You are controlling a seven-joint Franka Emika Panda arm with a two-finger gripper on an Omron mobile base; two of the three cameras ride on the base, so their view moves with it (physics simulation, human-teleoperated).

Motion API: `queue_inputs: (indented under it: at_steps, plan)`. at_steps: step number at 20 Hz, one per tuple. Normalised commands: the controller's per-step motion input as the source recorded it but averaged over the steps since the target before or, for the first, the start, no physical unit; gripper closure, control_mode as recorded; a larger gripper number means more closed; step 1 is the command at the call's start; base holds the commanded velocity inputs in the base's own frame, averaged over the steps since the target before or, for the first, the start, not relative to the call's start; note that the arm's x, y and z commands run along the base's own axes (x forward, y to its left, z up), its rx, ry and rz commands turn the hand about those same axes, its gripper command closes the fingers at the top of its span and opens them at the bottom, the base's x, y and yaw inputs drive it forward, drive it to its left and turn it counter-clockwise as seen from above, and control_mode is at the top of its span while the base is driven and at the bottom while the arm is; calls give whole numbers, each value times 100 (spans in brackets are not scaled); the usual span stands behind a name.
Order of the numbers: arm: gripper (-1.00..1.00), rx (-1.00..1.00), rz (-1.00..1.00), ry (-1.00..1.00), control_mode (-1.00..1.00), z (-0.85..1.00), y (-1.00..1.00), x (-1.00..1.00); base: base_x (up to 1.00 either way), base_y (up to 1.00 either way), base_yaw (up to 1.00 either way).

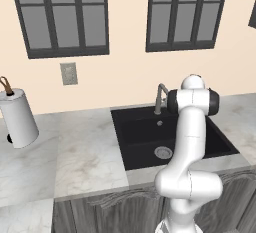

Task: Rinse each bowl for a few seconds and place them down in the sink or on the counter.

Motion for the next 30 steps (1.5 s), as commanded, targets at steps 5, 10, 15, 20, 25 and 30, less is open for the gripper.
queue_inputs:
  at_steps: [5, 10, 15, 20, 25, 30]
  plan:
    - [100, 5, -5, 3, -100, -7, -54, 0, 0, 0, 0]
    - [100, 7, -7, 7, -100, -7, -62, 0, 0, 0, 0]
    - [100, 7, -7, 9, -100, -8, -60, 0, 0, 0, 0]
    - [100, 6, -7, 9, -100, -10, -59, 0, 0, 0, 0]
    - [100, 6, -6, 6, -100, -9, -67, 0, 0, 0, 0]
    - [100, 7, -5, 8, -100, -15, -65, 0, 0, 0, 0]
